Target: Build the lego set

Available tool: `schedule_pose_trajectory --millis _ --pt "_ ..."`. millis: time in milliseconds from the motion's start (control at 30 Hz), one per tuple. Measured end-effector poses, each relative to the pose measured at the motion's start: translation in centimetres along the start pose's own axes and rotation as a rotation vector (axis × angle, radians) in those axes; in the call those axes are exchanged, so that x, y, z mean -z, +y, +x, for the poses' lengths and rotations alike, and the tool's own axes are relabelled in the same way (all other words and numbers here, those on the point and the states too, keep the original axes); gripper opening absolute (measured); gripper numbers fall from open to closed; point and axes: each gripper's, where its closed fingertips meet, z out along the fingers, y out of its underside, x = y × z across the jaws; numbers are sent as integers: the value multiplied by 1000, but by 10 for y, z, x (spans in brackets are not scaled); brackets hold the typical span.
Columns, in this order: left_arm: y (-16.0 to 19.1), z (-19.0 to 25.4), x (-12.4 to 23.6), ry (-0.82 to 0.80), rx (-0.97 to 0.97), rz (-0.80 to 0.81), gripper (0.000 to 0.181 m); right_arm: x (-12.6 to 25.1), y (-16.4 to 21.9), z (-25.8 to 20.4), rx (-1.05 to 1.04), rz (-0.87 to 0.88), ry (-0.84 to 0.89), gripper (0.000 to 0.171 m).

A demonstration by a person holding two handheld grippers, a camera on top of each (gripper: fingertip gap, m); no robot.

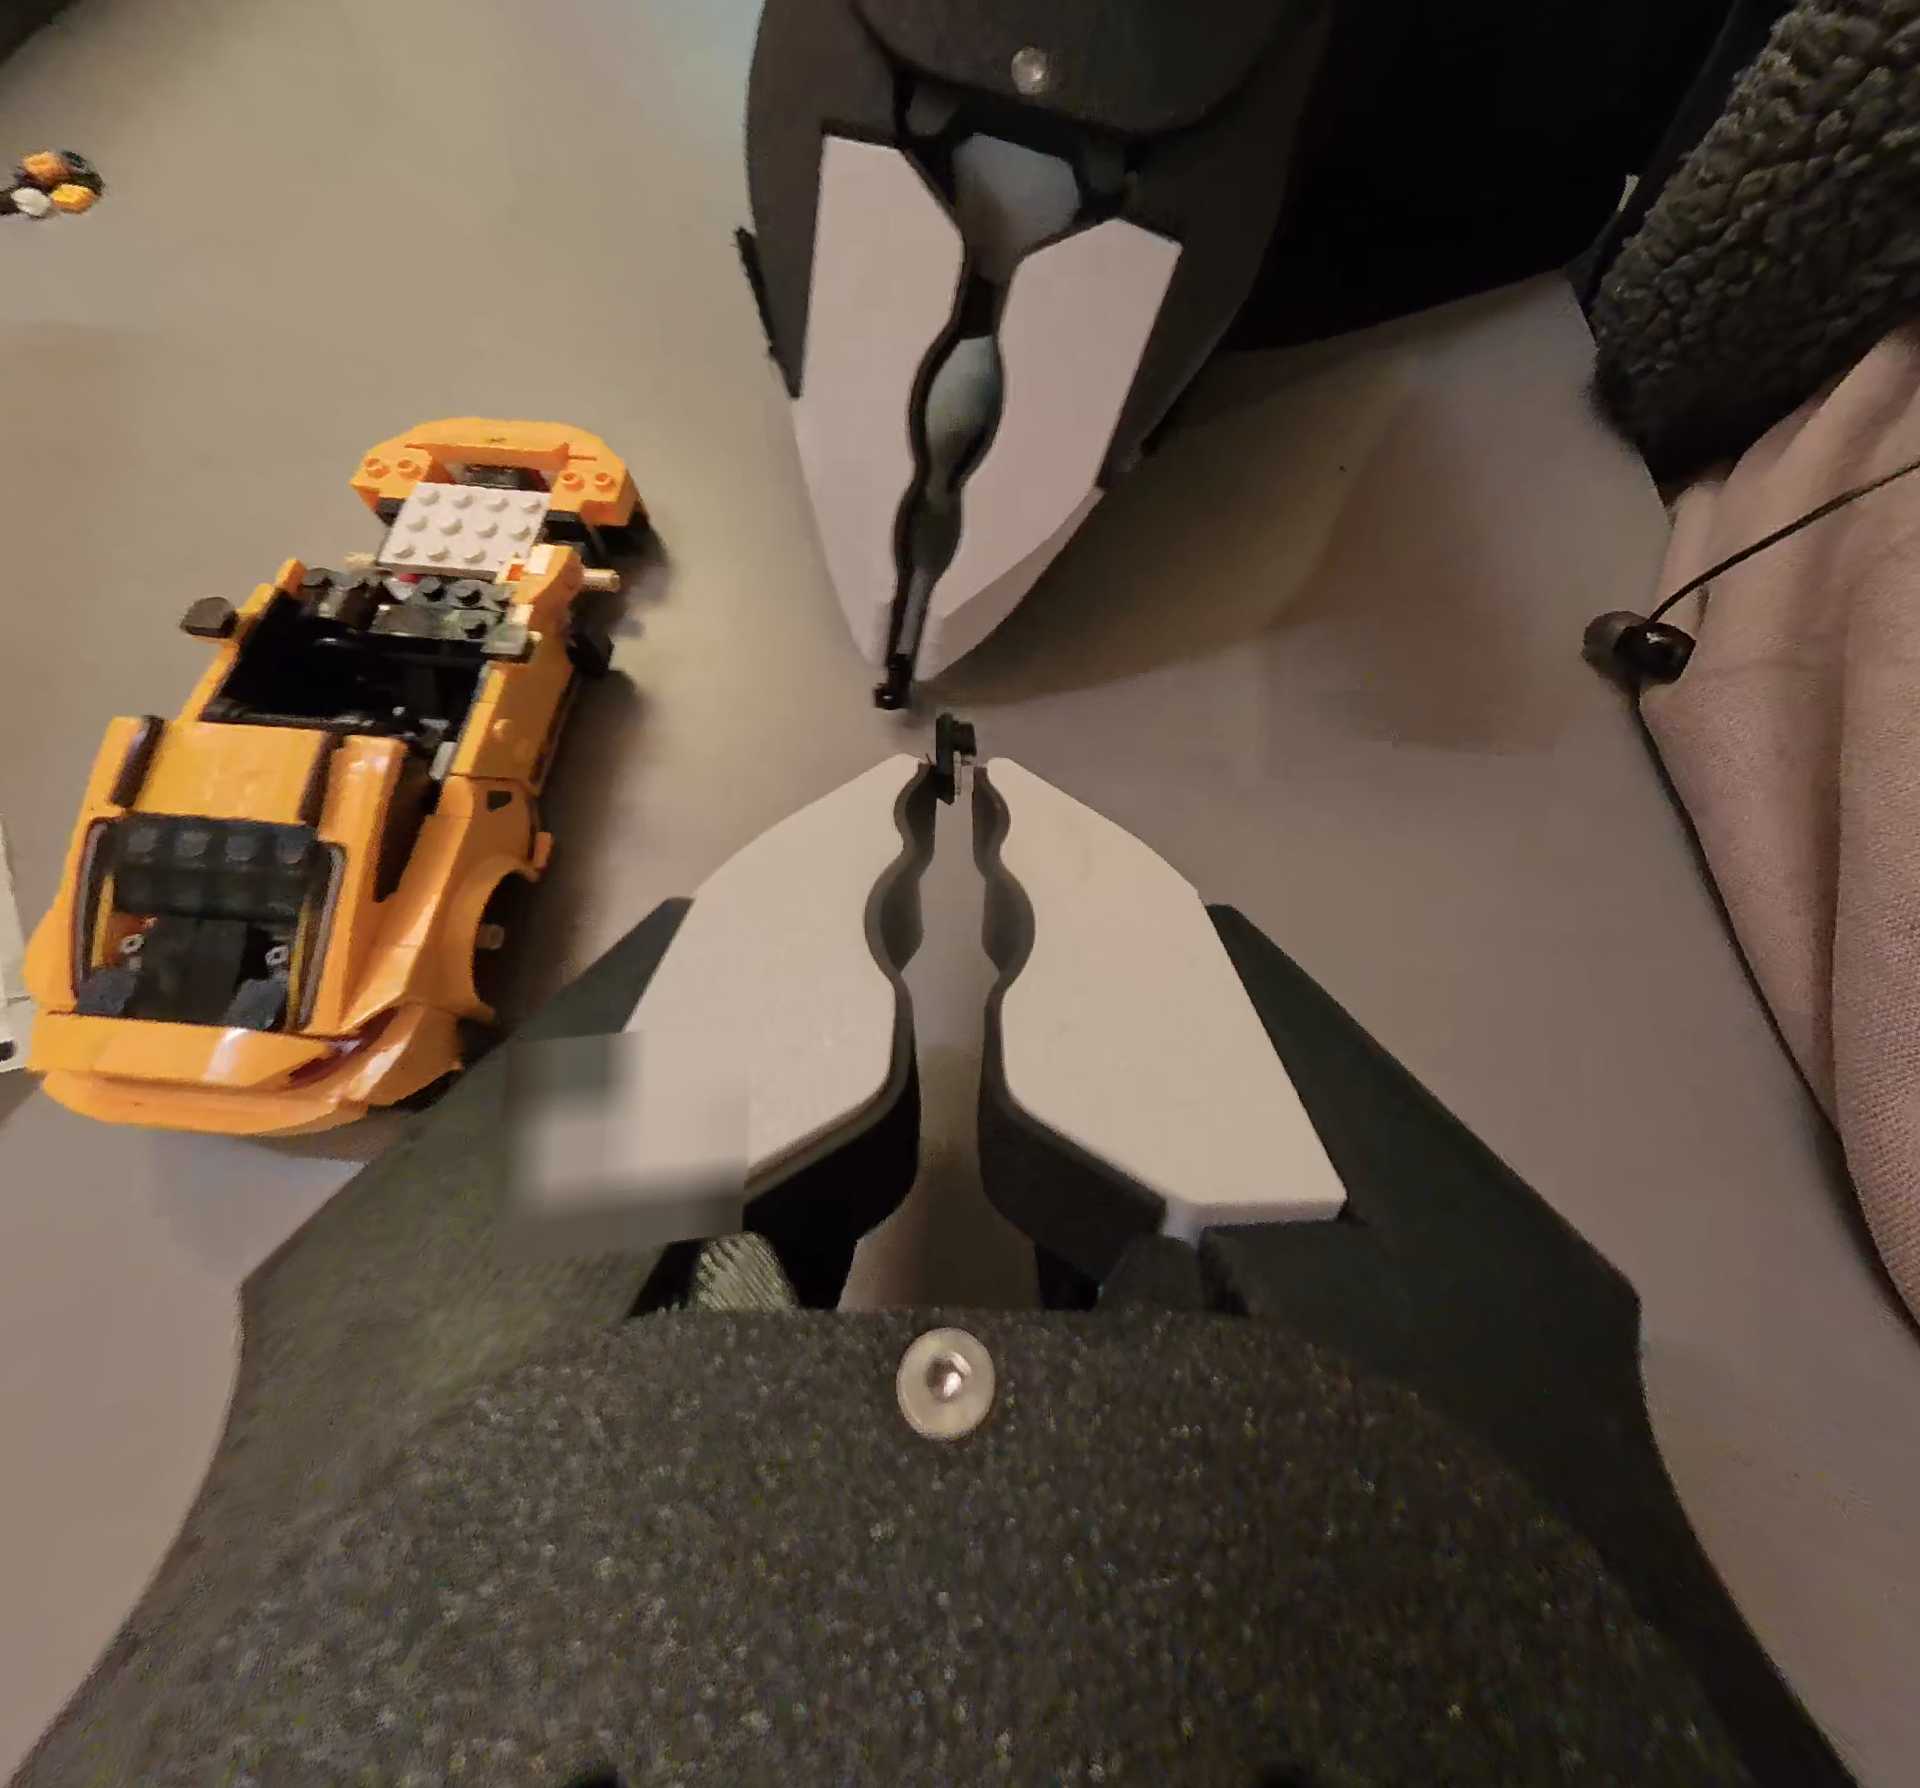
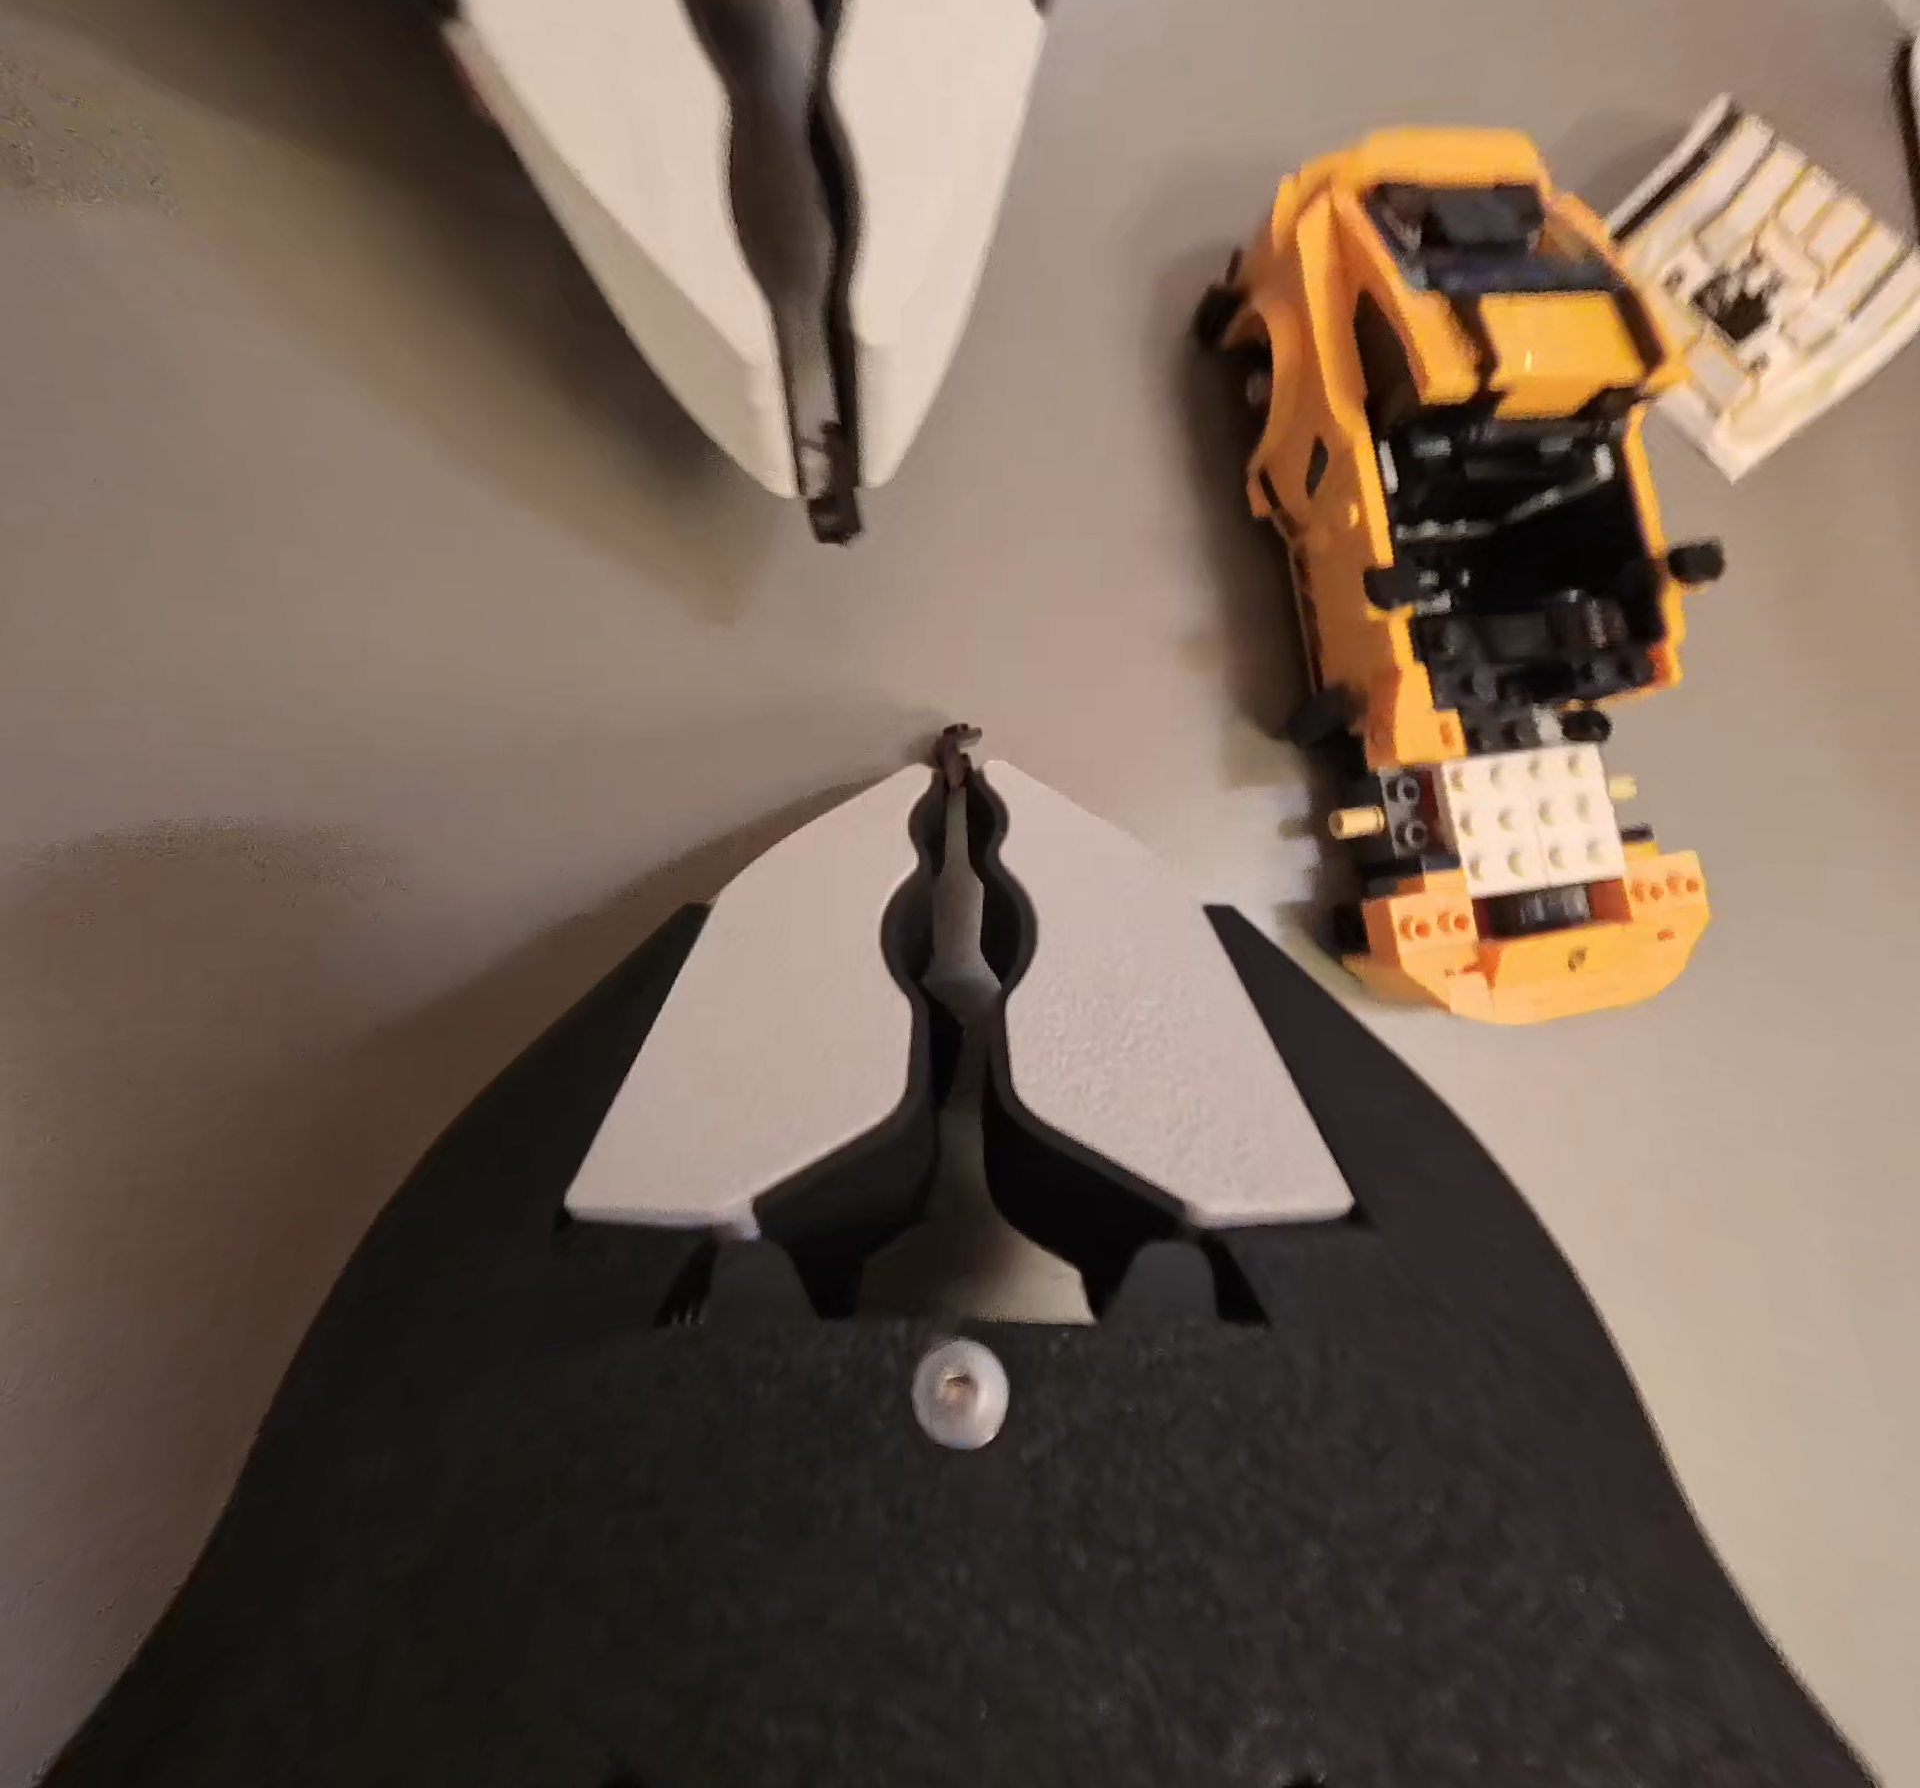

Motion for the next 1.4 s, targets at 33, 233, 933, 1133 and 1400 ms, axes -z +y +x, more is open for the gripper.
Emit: schedule_pose_trajectory --millis 33,233,933,1133,1400 --pt "2 2 -2 6 -4 -13 6 -1 1 1 -19 -21 16 3" --pt "9 9 -10 27 -16 -63 6 4 -3 -27 -120 -40 -161 12" --pt "8 23 -12 86 -23 -75 6 12 1 -59 75 -44 -298 17" --pt "15 40 -28 104 -104 -159 6 10 -2 -59 67 -42 -283 18" --pt "17 26 -31 13 -105 -182 6 15 1 -67 82 -45 -334 17"
